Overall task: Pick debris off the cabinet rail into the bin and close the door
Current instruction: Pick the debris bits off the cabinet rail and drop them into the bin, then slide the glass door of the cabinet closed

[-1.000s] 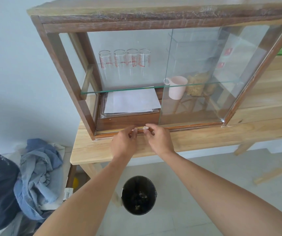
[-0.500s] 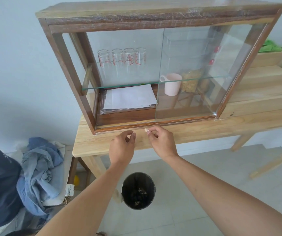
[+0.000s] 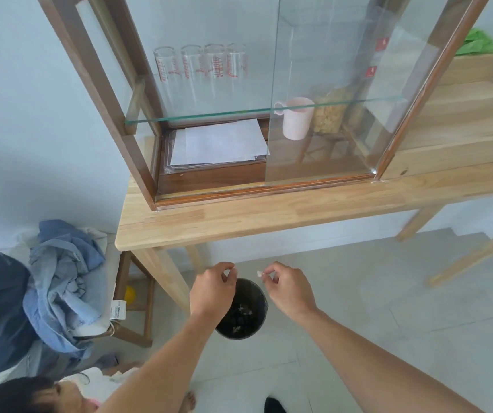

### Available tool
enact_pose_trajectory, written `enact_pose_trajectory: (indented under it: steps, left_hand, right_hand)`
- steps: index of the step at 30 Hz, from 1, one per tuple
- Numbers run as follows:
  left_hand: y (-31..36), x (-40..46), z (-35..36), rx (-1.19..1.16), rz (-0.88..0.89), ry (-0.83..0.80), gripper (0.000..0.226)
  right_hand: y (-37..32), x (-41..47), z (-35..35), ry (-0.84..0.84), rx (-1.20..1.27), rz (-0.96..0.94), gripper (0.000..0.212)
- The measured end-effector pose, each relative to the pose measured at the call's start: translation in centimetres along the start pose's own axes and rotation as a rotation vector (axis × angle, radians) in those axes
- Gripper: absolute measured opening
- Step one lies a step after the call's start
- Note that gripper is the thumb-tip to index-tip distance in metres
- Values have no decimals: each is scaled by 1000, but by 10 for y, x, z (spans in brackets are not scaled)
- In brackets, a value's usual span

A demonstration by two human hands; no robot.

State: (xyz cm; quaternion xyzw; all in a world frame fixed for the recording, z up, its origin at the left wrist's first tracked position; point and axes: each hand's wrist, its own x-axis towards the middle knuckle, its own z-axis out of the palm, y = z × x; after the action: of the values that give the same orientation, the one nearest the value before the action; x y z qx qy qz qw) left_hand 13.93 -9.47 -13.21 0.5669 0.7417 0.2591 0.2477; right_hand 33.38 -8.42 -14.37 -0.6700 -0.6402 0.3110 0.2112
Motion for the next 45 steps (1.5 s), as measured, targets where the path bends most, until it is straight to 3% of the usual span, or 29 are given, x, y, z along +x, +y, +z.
enact_pose_trajectory:
  steps: [7, 12, 17, 23, 30, 38, 42, 45]
  left_hand:
    - [-34, 19, 26, 57, -117, -105, 24]
    - [-42, 40, 45, 79, -161, -109, 27]
    - [-48, 61, 53, 97, -207, -123, 46]
    - [-51, 62, 48, 108, -212, -129, 48]
    - [-33, 46, 24, 79, -105, -96, 46]
    - [5, 20, -29, -55, 63, 40, 33]
    - [32, 20, -73, -168, 120, 180, 25]
    - [48, 30, -112, -330, 86, 381, 24]
  right_hand:
    - [29, 24, 23, -120, -197, -15, 22]
    - [35, 54, 42, -180, -177, -7, 25]
    - [36, 79, 49, -221, -171, -4, 37]
    - [34, 84, 36, -202, -178, 0, 39]
    - [13, 64, 9, -110, -147, -16, 32]
    - [-27, 33, -38, 116, -41, -67, 27]
    - [-54, 38, -75, 274, -19, -138, 23]
    - [-82, 49, -109, 408, -20, -242, 17]
